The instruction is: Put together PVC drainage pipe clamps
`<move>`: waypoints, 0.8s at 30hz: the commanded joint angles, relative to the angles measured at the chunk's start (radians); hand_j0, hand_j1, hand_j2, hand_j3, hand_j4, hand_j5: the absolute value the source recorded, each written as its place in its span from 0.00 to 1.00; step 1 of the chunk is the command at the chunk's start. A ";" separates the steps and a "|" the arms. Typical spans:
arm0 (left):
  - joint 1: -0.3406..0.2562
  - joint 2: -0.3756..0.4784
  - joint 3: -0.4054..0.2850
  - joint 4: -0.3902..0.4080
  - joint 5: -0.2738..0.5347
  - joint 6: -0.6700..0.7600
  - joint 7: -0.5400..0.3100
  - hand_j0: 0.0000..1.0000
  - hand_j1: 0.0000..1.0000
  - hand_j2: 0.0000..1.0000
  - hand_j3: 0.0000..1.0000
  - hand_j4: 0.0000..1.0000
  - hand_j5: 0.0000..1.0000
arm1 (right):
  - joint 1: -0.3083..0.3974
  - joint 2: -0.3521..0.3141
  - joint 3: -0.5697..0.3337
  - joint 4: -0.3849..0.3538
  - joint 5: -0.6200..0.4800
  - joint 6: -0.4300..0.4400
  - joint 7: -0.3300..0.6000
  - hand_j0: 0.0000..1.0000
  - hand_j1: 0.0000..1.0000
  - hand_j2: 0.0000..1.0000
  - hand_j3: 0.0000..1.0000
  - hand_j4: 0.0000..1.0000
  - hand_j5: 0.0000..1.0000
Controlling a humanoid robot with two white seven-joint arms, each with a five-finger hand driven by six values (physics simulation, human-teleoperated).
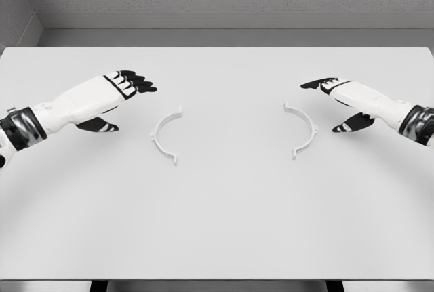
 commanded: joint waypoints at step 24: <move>-0.012 -0.082 -0.060 0.082 -0.039 0.001 -0.007 1.00 1.00 1.00 1.00 1.00 1.00 | -0.061 0.063 0.042 0.116 0.011 0.002 0.004 1.00 1.00 1.00 1.00 1.00 1.00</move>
